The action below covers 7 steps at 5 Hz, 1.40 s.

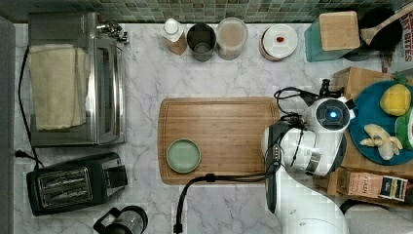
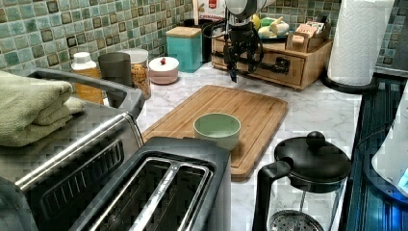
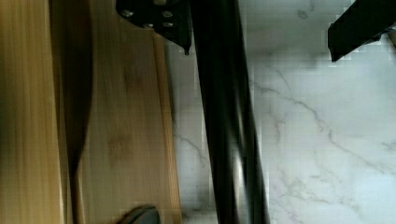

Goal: Open the drawer.

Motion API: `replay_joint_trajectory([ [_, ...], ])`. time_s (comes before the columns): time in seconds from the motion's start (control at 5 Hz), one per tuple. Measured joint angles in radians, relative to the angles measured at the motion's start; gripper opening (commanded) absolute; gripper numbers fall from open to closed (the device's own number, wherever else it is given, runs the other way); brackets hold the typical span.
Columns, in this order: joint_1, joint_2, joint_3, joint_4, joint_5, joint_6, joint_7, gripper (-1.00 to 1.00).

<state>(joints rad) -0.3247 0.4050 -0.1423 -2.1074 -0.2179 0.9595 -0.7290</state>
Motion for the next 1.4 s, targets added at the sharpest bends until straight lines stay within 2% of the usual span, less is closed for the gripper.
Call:
replay_joint_trajectory([
  [0.2, -0.012, -0.005, 0.026, 0.010, 0.010, -0.055, -0.002, 1.00],
  [0.4, 0.002, -0.009, 0.051, 0.014, 0.014, -0.092, -0.001, 1.00],
  [0.8, 0.093, -0.023, 0.072, -0.012, 0.013, -0.080, 0.125, 1.00],
  [1.2, 0.147, -0.031, 0.163, 0.000, 0.026, -0.176, 0.141, 1.00],
  [1.4, 0.209, -0.031, 0.168, 0.004, 0.039, -0.186, 0.212, 1.00],
])
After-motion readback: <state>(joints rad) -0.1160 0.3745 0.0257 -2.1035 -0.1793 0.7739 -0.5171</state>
